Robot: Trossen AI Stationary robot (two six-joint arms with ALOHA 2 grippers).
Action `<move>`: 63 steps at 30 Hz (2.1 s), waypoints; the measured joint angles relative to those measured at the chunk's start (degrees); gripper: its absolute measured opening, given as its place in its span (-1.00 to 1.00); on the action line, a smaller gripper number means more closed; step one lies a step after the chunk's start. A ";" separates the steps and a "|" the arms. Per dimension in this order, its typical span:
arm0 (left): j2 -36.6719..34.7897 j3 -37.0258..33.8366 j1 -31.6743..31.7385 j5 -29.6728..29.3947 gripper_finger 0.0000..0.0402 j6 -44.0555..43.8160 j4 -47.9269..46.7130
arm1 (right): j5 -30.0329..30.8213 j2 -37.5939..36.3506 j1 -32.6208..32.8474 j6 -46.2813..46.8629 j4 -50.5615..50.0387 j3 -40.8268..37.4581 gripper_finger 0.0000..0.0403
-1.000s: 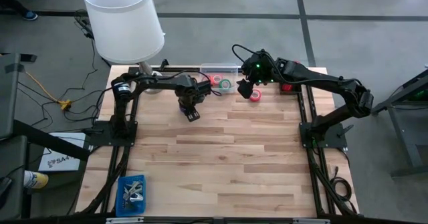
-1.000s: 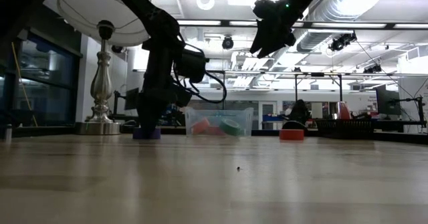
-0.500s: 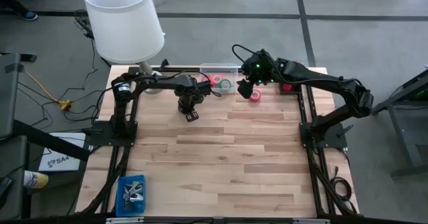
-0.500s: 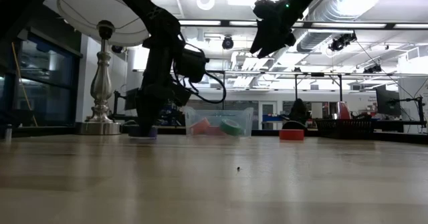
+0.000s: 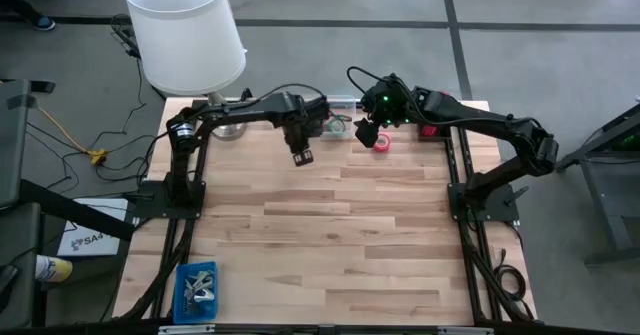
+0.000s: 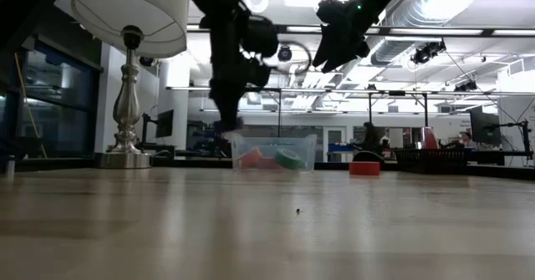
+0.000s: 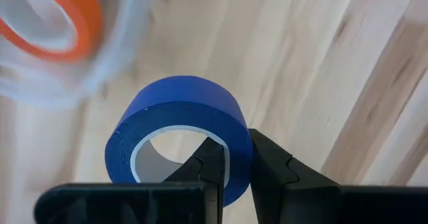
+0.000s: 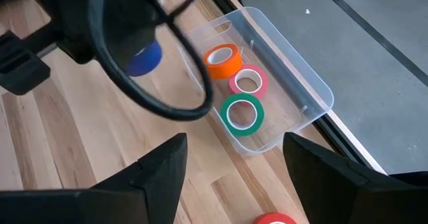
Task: Pick and place Stapler, Stapler remover, tape
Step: Put the blue tape into the transparent bin, then put the red tape into the transparent bin
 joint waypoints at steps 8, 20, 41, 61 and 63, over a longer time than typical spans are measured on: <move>-0.05 5.66 0.07 -1.89 -0.82 4.74 6.63 | 0.81 0.00 0.00 -0.02 0.02 0.00 0.18; -0.04 5.42 2.14 -7.67 -0.82 -3.34 17.99 | 7.08 -0.01 0.00 4.61 0.02 0.00 0.18; 6.91 5.29 10.96 6.30 -0.82 -22.64 22.18 | 11.05 0.02 -2.67 9.44 -0.30 0.00 0.18; 6.47 5.35 11.00 7.88 0.03 -25.10 26.03 | 10.23 0.02 -2.93 9.35 -0.94 0.00 0.18; 6.00 5.57 11.00 7.77 0.10 -24.53 25.97 | 10.24 0.02 -2.93 9.40 -0.95 0.00 0.18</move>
